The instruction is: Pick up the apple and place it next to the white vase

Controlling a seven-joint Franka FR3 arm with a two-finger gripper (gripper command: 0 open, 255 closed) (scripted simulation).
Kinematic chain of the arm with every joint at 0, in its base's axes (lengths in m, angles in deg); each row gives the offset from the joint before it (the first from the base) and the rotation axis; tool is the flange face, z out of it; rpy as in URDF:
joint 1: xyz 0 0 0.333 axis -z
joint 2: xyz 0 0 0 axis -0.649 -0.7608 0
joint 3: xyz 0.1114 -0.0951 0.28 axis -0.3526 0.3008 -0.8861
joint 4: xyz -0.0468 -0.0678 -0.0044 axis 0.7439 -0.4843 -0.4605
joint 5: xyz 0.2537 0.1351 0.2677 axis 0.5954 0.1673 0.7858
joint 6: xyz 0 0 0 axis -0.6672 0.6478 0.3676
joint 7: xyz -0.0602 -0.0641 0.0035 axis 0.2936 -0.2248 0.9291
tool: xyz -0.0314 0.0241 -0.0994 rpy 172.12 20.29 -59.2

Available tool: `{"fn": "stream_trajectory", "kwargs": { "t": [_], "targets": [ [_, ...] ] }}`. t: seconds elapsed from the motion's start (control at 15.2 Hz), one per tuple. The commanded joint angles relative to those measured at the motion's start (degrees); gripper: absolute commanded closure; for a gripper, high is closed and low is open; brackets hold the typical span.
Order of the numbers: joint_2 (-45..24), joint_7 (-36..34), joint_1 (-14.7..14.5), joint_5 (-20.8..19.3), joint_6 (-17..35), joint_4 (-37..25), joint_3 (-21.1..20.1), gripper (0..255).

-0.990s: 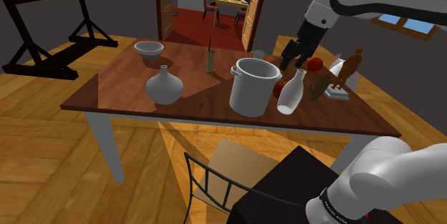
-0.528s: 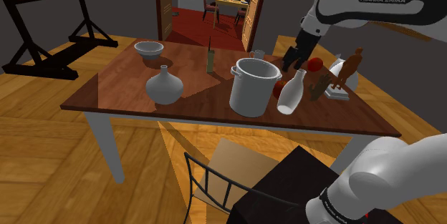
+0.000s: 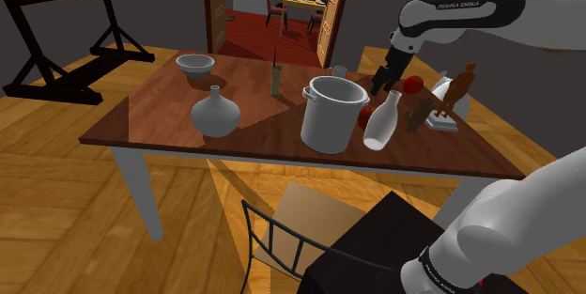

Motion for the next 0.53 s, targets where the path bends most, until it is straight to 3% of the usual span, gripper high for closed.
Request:
{"fn": "stream_trajectory", "kwargs": {
  "t": [0.0, 0.46],
  "targets": [
    [-4.21, 3.83, 0.11, 1.23, 0.94, -2.44, 2.07, 0],
    [-20.71, 16.99, 2.48, 8.61, 1.41, -14.21, 7.00, 0]
  ]
}}
